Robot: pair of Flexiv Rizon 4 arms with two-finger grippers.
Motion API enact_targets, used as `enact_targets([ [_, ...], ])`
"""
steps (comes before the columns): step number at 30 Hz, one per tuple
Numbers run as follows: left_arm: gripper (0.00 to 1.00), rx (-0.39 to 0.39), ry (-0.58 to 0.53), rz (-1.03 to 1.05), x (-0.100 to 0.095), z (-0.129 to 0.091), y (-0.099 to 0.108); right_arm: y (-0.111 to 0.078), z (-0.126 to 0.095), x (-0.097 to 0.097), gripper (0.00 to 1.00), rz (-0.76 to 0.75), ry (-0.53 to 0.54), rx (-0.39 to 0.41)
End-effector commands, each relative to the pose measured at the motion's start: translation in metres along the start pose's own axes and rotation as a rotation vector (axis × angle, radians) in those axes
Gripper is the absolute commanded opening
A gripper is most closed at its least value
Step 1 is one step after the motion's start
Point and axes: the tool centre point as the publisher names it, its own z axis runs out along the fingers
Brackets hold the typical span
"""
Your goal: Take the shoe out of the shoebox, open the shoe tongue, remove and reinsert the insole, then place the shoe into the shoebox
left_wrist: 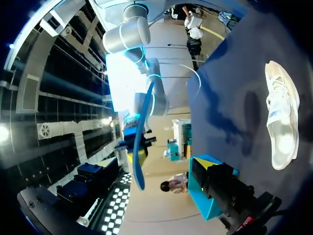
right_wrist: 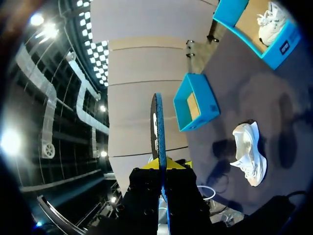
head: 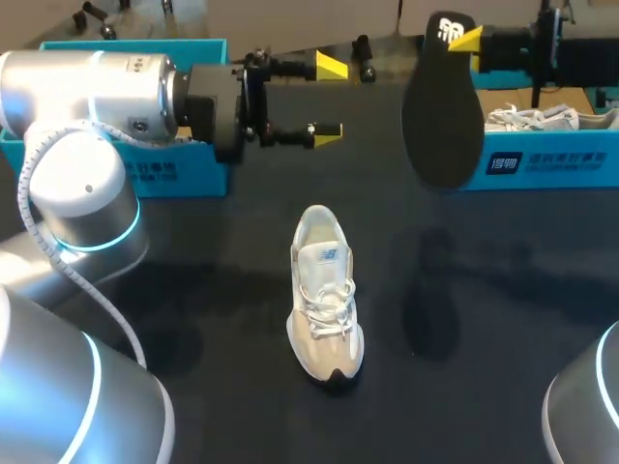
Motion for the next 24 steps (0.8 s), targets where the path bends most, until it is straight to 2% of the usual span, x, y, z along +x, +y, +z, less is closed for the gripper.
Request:
enact_targets([
  [1, 1.00, -0.011, -0.014, 0.013, 0.003, 0.002, -0.007, 0.025, 0.017, 0.003, 0.00, 0.013, -0.014, 0.041],
  [9, 1.00, -0.026, -0.041, 0.062, 0.002, 0.010, -0.011, 0.041, 0.033, 0.003, 0.00, 0.043, -0.017, 0.075],
  [19, 1.00, -0.053, -0.074, 0.079, -0.001, 0.025, -0.007, 0.045, 0.060, -0.003, 0.00, 0.071, -0.027, 0.115],
  [24, 0.89, -0.063, -0.075, 0.095, -0.003, 0.034, -0.001, 0.041, 0.071, -0.005, 0.00, 0.078, -0.030, 0.121],
])
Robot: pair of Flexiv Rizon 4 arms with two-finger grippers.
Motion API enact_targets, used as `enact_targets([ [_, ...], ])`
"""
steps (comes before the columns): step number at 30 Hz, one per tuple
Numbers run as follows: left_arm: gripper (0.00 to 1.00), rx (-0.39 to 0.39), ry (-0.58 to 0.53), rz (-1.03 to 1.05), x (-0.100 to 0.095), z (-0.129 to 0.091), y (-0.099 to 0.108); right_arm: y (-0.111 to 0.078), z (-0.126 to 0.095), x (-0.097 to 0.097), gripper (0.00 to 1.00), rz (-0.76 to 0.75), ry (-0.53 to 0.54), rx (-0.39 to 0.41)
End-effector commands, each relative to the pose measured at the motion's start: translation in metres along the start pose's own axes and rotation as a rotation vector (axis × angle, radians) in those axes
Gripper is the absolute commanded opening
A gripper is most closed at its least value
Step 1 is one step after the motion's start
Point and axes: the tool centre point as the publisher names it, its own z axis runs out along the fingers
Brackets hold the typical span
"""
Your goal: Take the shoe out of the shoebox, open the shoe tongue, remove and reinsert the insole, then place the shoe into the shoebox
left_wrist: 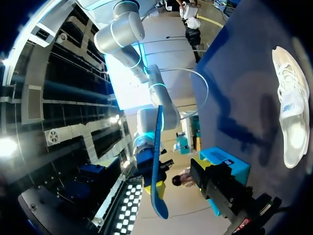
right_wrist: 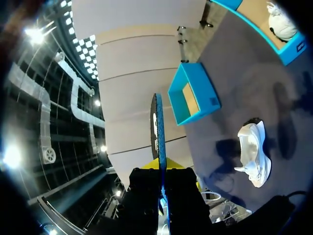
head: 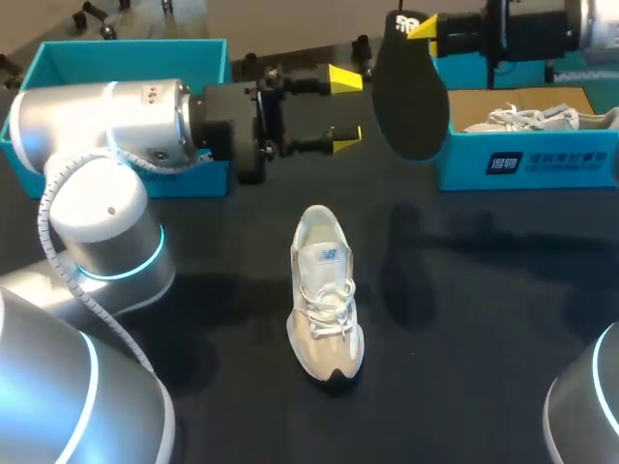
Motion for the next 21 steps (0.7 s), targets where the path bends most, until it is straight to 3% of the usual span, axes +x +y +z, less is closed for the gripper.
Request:
enact_targets([
  [1, 0.90, -0.005, -0.006, 0.008, 0.001, 0.016, 0.008, 0.002, 0.015, 0.001, 0.00, 0.003, 0.000, 0.001],
  [5, 0.84, -0.008, -0.006, 0.017, 0.002, 0.023, 0.012, 0.001, 0.017, 0.002, 0.00, -0.001, 0.002, -0.007],
  [6, 0.67, -0.008, -0.006, 0.018, 0.003, 0.024, 0.013, 0.001, 0.018, 0.002, 0.00, -0.002, 0.004, -0.010],
  [7, 0.57, -0.009, -0.005, 0.019, 0.003, 0.024, 0.014, 0.000, 0.019, 0.002, 0.00, -0.002, 0.005, -0.011],
  [12, 0.47, -0.009, -0.003, 0.023, 0.005, 0.027, 0.016, -0.001, 0.023, 0.001, 0.00, -0.003, 0.010, -0.011],
  [19, 0.47, -0.011, 0.001, 0.027, 0.009, 0.030, 0.020, -0.004, 0.028, 0.001, 0.00, 0.000, 0.015, 0.000],
  [21, 0.39, -0.013, 0.003, 0.028, 0.010, 0.030, 0.021, -0.005, 0.028, 0.001, 0.00, 0.000, 0.016, 0.002],
])
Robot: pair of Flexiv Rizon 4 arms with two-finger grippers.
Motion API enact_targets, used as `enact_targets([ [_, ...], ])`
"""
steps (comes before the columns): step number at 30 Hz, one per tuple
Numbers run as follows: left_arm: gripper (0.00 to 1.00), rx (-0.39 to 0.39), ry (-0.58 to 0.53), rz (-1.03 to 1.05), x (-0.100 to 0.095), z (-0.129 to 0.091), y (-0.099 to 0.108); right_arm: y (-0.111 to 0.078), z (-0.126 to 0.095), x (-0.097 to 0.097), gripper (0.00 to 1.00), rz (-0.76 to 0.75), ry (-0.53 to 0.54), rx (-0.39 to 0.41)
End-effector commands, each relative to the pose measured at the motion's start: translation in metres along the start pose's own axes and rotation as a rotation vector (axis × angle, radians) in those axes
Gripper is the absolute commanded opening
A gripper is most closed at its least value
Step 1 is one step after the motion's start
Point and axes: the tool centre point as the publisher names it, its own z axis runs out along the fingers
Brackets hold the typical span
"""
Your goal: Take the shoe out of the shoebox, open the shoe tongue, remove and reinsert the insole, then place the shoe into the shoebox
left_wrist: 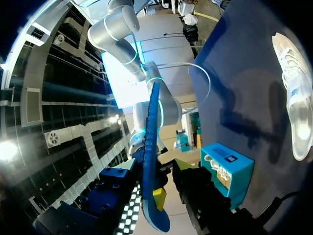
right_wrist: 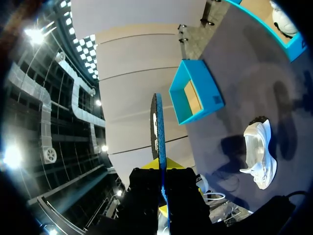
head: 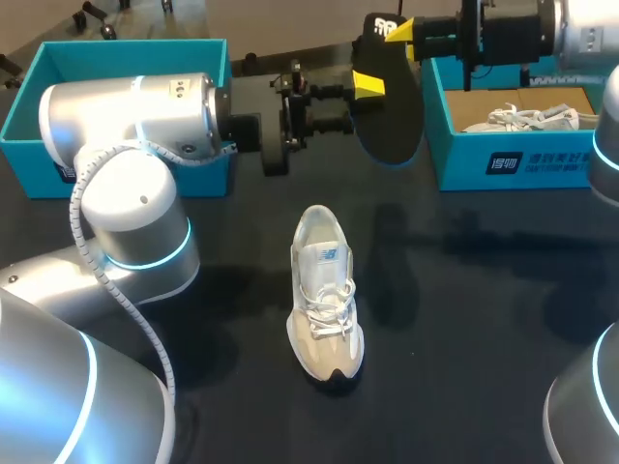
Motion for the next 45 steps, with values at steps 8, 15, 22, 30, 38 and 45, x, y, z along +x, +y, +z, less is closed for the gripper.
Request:
enact_targets([
  [8, 0.00, -0.003, -0.008, -0.010, 0.002, 0.007, 0.005, -0.003, 0.010, 0.002, 0.00, -0.016, 0.022, 0.003],
  [15, 0.00, 0.028, -0.032, -0.062, -0.006, -0.002, 0.004, -0.015, 0.003, -0.003, 1.00, -0.071, 0.016, 0.003],
  [22, 0.00, 0.053, -0.021, -0.090, -0.007, -0.017, 0.002, -0.034, -0.015, -0.014, 1.00, -0.133, -0.010, 0.005],
  [30, 0.00, 0.049, -0.025, -0.098, -0.010, -0.034, 0.001, -0.060, -0.040, -0.030, 1.00, -0.194, -0.014, 0.047],
  [38, 0.00, 0.045, -0.035, -0.129, -0.012, -0.041, 0.000, -0.075, -0.063, -0.039, 1.00, -0.224, -0.086, 0.054],
  [45, 0.00, 0.049, -0.042, -0.132, -0.015, -0.045, -0.003, -0.085, -0.082, -0.043, 1.00, -0.362, -0.086, 0.003],
])
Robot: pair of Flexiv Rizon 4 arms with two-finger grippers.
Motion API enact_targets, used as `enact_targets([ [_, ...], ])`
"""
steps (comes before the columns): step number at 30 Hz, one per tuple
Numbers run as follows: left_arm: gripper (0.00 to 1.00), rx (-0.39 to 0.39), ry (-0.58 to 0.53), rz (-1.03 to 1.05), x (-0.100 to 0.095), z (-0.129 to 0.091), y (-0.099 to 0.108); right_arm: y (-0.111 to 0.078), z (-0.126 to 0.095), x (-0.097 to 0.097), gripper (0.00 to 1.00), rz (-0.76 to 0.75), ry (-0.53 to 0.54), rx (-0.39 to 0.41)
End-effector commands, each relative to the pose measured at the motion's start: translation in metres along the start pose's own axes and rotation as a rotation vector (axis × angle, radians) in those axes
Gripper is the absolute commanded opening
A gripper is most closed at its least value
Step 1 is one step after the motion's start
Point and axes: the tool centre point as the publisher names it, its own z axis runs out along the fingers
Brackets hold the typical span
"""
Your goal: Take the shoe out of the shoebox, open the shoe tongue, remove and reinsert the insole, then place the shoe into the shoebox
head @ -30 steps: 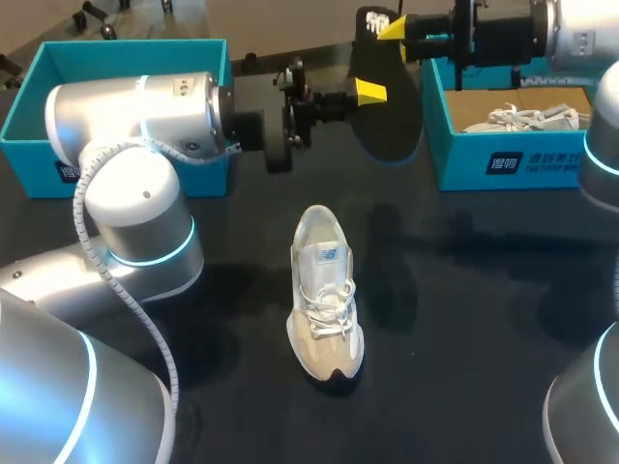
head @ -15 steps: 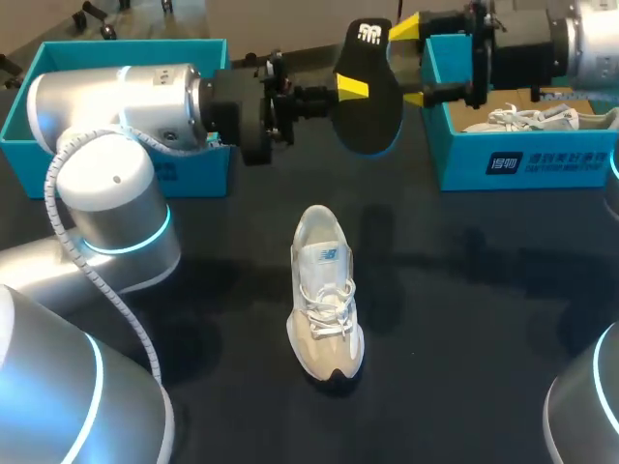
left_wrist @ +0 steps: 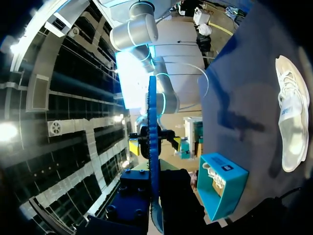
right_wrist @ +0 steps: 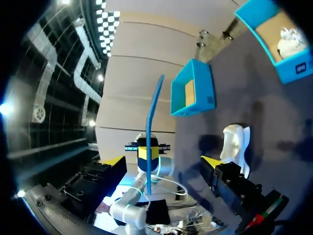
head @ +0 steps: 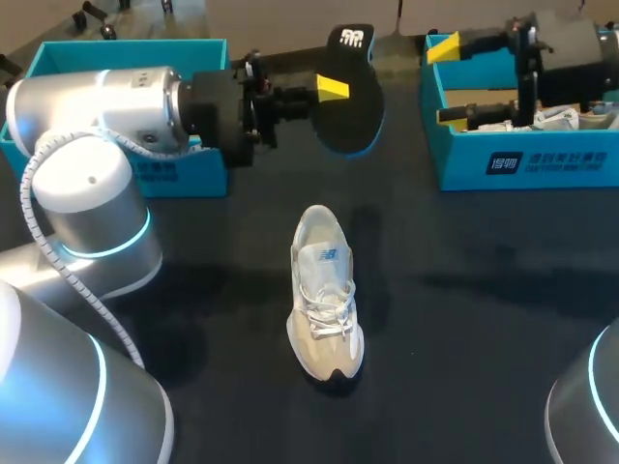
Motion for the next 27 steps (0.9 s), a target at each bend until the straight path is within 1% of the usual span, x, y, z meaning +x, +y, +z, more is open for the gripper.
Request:
enact_targets([
  [1, 0.00, 0.006, 0.000, -0.004, -0.001, -0.005, -0.002, -0.019, -0.015, -0.002, 1.00, -0.024, -0.025, -0.039],
  [2, 0.00, 0.008, -0.001, -0.008, -0.001, -0.005, -0.003, -0.020, -0.017, -0.003, 1.00, -0.023, -0.079, -0.040],
  [19, 0.00, 0.014, 0.009, -0.011, -0.001, -0.007, -0.005, -0.020, -0.017, -0.003, 1.00, -0.023, -0.079, -0.040],
  [22, 0.00, 0.014, 0.009, -0.011, -0.001, -0.007, -0.005, -0.026, -0.019, -0.006, 1.00, -0.072, 0.006, -0.015],
  [25, 0.00, 0.014, 0.009, -0.011, -0.001, -0.007, -0.005, -0.034, -0.027, -0.010, 1.00, -0.096, 0.034, -0.026],
  [27, 0.00, 0.014, 0.009, -0.011, -0.001, -0.007, -0.005, -0.038, -0.032, -0.012, 1.00, -0.099, 0.026, -0.022],
])
